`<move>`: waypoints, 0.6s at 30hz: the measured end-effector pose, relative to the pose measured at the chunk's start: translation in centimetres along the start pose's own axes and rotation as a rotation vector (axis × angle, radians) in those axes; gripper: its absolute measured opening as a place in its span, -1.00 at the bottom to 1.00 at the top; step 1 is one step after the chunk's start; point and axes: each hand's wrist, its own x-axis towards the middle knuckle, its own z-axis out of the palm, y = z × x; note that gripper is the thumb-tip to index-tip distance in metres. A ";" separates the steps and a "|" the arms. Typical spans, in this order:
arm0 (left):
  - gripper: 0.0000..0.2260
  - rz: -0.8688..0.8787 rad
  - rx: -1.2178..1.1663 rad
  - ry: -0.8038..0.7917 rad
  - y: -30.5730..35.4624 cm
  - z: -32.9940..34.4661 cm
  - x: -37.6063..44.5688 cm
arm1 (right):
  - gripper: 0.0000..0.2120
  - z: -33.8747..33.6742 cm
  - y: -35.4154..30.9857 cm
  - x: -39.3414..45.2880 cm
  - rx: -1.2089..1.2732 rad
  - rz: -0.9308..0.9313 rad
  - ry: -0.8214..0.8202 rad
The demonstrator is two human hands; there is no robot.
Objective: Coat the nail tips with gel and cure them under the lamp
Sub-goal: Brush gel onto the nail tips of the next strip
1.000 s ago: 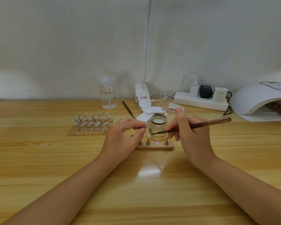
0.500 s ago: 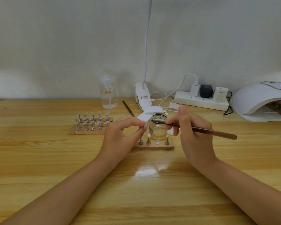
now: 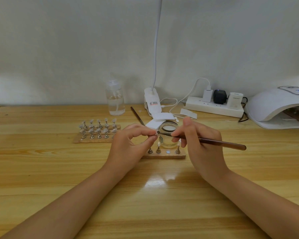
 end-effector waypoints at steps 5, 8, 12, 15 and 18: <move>-0.76 -0.005 -0.003 -0.006 0.1 -0.1 0.0 | -0.65 0.0 -0.3 0.0 0.055 0.084 0.019; -0.77 -0.010 -0.009 -0.009 0.2 -0.1 0.0 | -0.61 -0.2 -0.3 0.0 0.086 0.124 0.055; -0.78 -0.014 -0.012 -0.013 0.1 -0.1 -0.1 | -0.63 -0.2 -0.3 0.3 0.088 0.117 0.095; -0.79 -0.020 -0.014 -0.018 0.1 -0.1 0.0 | -0.64 0.0 -0.3 0.3 0.072 0.114 0.076; -0.81 -0.026 -0.019 -0.019 0.1 0.0 0.0 | -0.64 0.2 -0.5 0.1 0.077 0.135 0.056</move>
